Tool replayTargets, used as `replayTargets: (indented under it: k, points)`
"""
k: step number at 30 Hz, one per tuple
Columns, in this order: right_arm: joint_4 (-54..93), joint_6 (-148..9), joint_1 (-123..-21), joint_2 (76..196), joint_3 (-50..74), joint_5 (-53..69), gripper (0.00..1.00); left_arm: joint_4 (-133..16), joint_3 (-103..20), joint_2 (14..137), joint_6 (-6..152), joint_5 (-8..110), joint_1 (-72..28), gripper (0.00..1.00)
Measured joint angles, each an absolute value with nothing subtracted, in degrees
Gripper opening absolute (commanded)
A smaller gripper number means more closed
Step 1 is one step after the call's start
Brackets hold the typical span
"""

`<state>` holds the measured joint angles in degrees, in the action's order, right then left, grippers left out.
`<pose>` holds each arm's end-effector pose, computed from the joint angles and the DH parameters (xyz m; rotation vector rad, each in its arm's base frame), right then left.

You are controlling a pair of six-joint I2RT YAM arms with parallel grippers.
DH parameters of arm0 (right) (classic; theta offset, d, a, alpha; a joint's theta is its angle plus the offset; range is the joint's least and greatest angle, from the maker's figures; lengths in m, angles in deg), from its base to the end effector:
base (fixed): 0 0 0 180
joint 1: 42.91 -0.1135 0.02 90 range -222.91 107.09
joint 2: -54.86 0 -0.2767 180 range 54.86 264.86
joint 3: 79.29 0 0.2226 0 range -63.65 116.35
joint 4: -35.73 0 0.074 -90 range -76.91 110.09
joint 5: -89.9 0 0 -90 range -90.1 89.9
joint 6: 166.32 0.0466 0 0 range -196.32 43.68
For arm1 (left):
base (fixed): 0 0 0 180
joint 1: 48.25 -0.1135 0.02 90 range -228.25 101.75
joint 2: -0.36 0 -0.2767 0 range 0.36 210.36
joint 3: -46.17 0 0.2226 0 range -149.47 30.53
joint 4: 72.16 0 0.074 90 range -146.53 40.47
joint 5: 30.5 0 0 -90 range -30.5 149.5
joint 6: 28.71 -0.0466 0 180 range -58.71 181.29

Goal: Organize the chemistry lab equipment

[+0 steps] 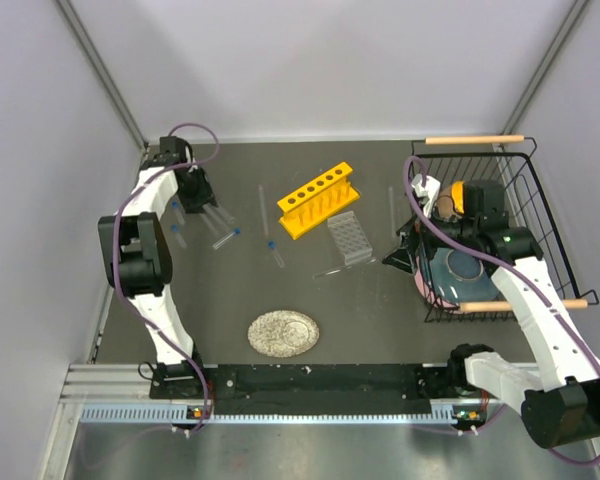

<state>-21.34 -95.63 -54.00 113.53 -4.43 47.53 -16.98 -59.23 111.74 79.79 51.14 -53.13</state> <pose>0.1598 0.0664 0.3429 -0.9591 1.9150 0.8555 0.3993 0.0273 0.2428 -0.4874 2.6012 -0.2727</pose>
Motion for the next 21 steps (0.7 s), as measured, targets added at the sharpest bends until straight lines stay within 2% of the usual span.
replayTargets:
  k: [7, 21]
  points:
    - [-21.1, -95.65, -54.02, 113.53, -4.76, 47.56, 0.99, -14.97, -64.87, 116.87, 79.85, 50.74, -52.21, 0.42]
    - [-21.01, -95.65, -54.02, 113.47, -5.91, 47.53, 0.99, -12.39, -70.94, 122.45, 80.92, 50.96, -50.62, 0.45]
